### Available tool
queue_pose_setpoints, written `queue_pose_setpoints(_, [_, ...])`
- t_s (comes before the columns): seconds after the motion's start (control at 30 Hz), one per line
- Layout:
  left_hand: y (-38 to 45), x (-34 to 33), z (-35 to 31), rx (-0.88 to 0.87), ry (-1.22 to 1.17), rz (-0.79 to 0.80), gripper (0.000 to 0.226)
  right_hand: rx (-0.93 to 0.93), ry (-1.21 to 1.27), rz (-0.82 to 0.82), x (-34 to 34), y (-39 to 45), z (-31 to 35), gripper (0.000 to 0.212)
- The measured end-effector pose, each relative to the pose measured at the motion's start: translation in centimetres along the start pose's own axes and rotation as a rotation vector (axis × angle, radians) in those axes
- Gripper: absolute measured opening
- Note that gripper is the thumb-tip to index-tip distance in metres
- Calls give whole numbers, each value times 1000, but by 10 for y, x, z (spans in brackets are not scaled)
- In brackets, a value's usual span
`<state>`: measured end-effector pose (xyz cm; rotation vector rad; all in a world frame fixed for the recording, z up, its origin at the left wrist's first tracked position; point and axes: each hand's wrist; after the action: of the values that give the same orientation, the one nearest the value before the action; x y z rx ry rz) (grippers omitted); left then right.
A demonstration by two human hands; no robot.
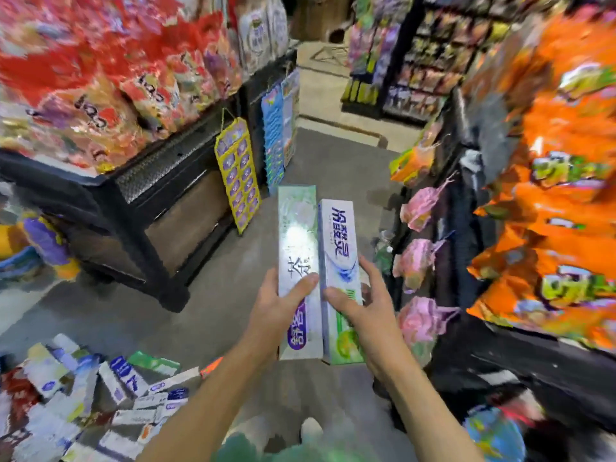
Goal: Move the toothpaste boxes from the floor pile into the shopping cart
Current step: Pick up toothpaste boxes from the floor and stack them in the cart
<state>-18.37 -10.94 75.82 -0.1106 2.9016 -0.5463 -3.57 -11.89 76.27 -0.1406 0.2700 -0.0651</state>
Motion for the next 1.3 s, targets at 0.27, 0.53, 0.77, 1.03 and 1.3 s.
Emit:
queue_pose_setpoints(0.27, [-51, -87, 14, 111, 271, 613, 48, 157, 64, -592, 65, -129, 17, 50])
queue_pose_setpoints(0.53, [-155, -194, 67, 170, 343, 1083, 58, 205, 168, -1068, 136, -284, 18, 46])
queue_pose_setpoints(0.77, [-241, -273, 130, 160, 554, 1266, 66, 285, 280, -1328, 206, -402, 6, 66])
queue_pose_setpoints(1.03, [-328, -368, 204, 141, 694, 1251, 70, 264, 281, -1396, 315, -515, -1, 77])
queue_pose_setpoints(1.3, [-350, -448, 246, 168, 704, 1190, 79, 182, 251, -1320, 419, -535, 3, 57])
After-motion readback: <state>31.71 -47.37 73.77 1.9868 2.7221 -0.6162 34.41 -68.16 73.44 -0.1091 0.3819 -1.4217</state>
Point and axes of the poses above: each hand's wrist, its own y-axis towards the middle knuckle, its own x-axis out of the back of the hand, z = x × y, and after that the axes turned 8 degrees about y, right-handed
